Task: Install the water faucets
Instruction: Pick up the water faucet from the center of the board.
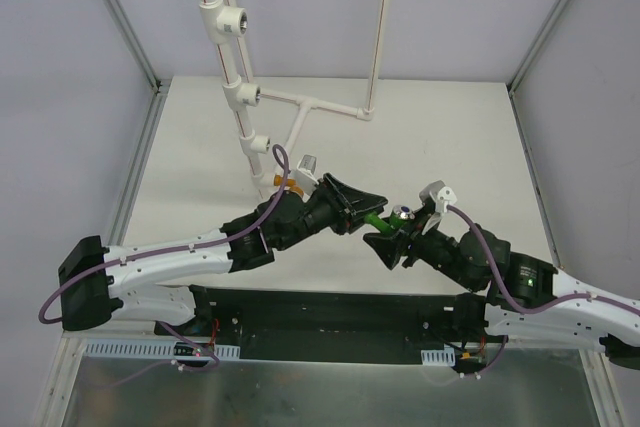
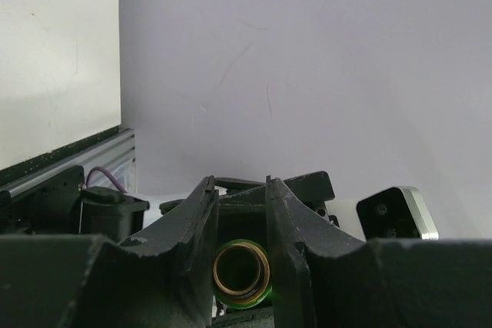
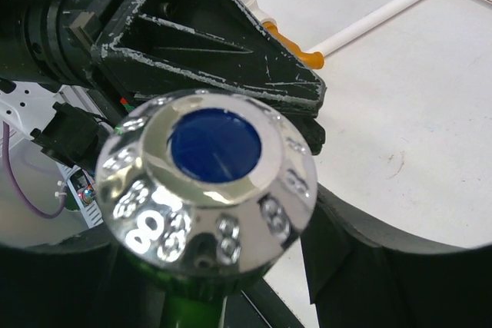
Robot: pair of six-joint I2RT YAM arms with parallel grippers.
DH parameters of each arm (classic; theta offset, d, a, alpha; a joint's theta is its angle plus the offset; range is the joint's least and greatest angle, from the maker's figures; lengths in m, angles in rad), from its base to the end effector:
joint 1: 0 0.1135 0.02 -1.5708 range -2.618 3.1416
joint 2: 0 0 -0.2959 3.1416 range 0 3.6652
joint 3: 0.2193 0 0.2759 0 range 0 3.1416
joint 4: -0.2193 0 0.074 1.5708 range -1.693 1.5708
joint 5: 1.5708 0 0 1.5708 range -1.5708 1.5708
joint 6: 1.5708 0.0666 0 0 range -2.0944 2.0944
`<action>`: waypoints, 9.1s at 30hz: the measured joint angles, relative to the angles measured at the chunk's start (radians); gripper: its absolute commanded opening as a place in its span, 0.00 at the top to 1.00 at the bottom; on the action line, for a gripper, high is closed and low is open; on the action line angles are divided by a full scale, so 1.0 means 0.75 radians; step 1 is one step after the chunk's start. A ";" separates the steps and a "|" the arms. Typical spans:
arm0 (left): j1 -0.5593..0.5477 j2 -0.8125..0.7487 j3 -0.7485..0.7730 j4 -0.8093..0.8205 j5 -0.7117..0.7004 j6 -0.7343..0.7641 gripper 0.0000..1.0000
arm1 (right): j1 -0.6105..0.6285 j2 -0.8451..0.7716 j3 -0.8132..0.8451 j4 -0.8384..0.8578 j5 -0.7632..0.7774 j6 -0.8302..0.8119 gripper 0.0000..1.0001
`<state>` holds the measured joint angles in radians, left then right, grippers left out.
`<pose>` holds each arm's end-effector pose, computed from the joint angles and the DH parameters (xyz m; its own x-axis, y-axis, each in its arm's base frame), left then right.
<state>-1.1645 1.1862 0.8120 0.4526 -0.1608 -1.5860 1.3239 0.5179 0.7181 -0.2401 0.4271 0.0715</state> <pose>0.1366 -0.2906 0.3562 -0.8440 -0.5356 0.0277 0.0181 -0.0801 -0.9966 0.0633 0.1381 0.3670 -0.0656 0.0060 -0.9978 -0.7787 0.6250 0.0549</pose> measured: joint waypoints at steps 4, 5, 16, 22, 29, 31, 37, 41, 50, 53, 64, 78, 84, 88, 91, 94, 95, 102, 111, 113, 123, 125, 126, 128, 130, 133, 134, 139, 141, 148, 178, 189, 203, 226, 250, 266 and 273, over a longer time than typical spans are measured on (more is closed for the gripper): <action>0.001 -0.021 0.001 -0.050 -0.013 0.016 1.00 | 0.000 0.000 0.000 0.002 0.000 0.002 0.35; 0.001 -0.021 0.001 -0.060 -0.017 0.018 1.00 | 0.000 0.000 0.000 0.002 -0.001 0.002 0.35; 0.001 -0.021 0.001 -0.093 -0.036 0.023 1.00 | 0.000 0.011 0.000 0.015 -0.001 0.003 0.33; 0.001 -0.021 0.001 -0.094 -0.055 0.003 1.00 | 0.000 0.060 0.000 0.037 0.021 0.005 0.34; 0.001 -0.021 0.001 -0.095 -0.079 -0.014 1.00 | 0.000 0.083 0.000 0.062 0.055 0.006 0.39; 0.001 -0.021 0.001 -0.096 -0.082 -0.026 1.00 | 0.000 0.084 0.000 0.070 0.071 0.008 0.43; 0.001 -0.021 0.001 -0.099 -0.105 -0.039 1.00 | 0.000 0.105 0.000 0.090 0.110 0.020 0.95; 0.002 -0.020 0.001 -0.105 -0.115 -0.040 1.00 | 0.000 0.124 0.000 0.097 0.127 0.023 1.00; 0.002 -0.017 0.001 -0.113 -0.138 -0.046 1.00 | 0.001 0.134 0.000 0.098 0.150 0.030 0.34; 0.000 -0.018 0.001 -0.112 -0.141 -0.055 1.00 | 0.001 0.115 -0.002 0.101 0.149 0.032 0.32; -0.010 -0.063 0.001 -0.141 -0.154 -0.061 1.00 | 0.001 0.106 -0.014 0.118 0.114 0.036 0.28; -0.010 -0.110 0.001 -0.301 -0.256 -0.058 1.00 | 0.001 0.160 -0.013 0.116 0.072 0.045 0.25; -0.010 -0.119 0.001 -0.313 -0.286 -0.060 1.00 | 0.001 0.179 -0.013 0.134 0.074 0.055 0.25; -0.010 -0.119 0.001 -0.314 -0.289 -0.061 1.00 | 0.001 0.210 -0.013 0.161 0.078 0.065 0.25; -0.010 -0.119 0.001 -0.319 -0.289 -0.064 1.00 | 0.001 0.225 -0.013 0.181 0.083 0.065 0.25; -0.010 -0.119 0.001 -0.328 -0.289 -0.068 1.00 | 0.001 0.242 -0.013 0.192 0.090 0.065 0.25; -0.010 -0.119 0.001 -0.332 -0.289 -0.069 1.00 | 0.001 0.248 -0.013 0.195 0.094 0.065 0.25; -0.010 -0.118 0.001 -0.346 -0.316 -0.076 1.00 | 0.001 0.283 -0.010 0.210 0.124 0.084 0.95; -0.014 -0.118 0.002 -0.329 -0.325 -0.122 1.00 | 0.005 0.251 -0.008 0.242 0.178 0.077 1.00; -0.019 -0.118 0.004 -0.320 -0.322 -0.127 1.00 | 0.008 0.232 -0.012 0.245 0.179 0.072 1.00; -0.018 -0.060 0.014 -0.235 -0.272 -0.125 0.65 | 0.011 0.181 -0.016 0.227 0.212 0.025 1.00; -0.018 -0.052 0.014 -0.226 -0.254 -0.119 0.63 | 0.011 0.168 -0.016 0.217 0.211 0.022 1.00; -0.019 -0.050 0.014 -0.223 -0.242 -0.108 0.62 | 0.009 0.159 -0.015 0.212 0.205 0.022 1.00; -0.020 -0.047 0.014 -0.215 -0.214 -0.096 0.61 | 0.008 0.133 -0.015 0.193 0.186 0.022 1.00; -0.022 -0.046 0.014 -0.203 -0.180 -0.075 0.63 | 0.005 0.100 -0.015 0.164 0.154 0.022 1.00; -0.029 -0.046 0.014 -0.187 -0.141 -0.039 0.83 | 0.002 0.063 -0.015 0.127 0.121 0.023 1.00; -0.028 -0.046 0.016 -0.183 -0.125 -0.026 0.87 | 0.002 0.051 -0.015 0.113 0.111 0.023 1.00; -0.027 -0.031 0.054 -0.183 -0.067 0.055 1.00 | 0.002 0.039 -0.009 0.082 0.086 0.027 0.85; -0.026 -0.017 0.074 -0.184 -0.056 0.082 1.00 | 0.002 0.037 -0.004 0.071 0.086 0.028 0.73; -0.024 -0.009 0.094 -0.194 -0.042 0.102 1.00 | 0.002 0.042 0.010 0.058 0.088 0.028 0.50; -0.036 -0.076 0.094 -0.340 -0.189 0.063 1.00 | 0.004 0.184 0.012 0.147 0.161 0.055 1.00; -0.046 -0.086 0.086 -0.297 -0.190 0.091 0.21 | 0.006 0.122 0.012 0.132 0.110 0.042 1.00; -0.054 -0.401 -0.023 -0.273 -0.161 0.356 0.08 | -0.001 -0.136 0.008 -0.022 -0.526 -0.092 1.00; -0.054 -0.381 -0.014 -0.158 0.405 0.840 0.56 | 0.000 -0.140 0.006 -0.044 -1.123 -0.149 1.00; -0.064 -0.175 0.126 0.017 0.723 1.157 0.54 | -0.001 -0.133 -0.061 0.074 -0.686 0.042 1.00; -0.064 -0.384 -0.014 0.055 0.450 1.122 0.46 | -0.001 -0.275 -0.151 0.270 -0.535 0.063 1.00; -0.064 -0.329 -0.021 0.063 0.445 1.086 0.48 | -0.001 -0.274 -0.158 0.352 -0.518 0.064 1.00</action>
<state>-1.2121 0.9394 0.7959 0.4995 0.1730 -0.7712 1.3235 0.3122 0.5999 0.0242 0.0387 0.1196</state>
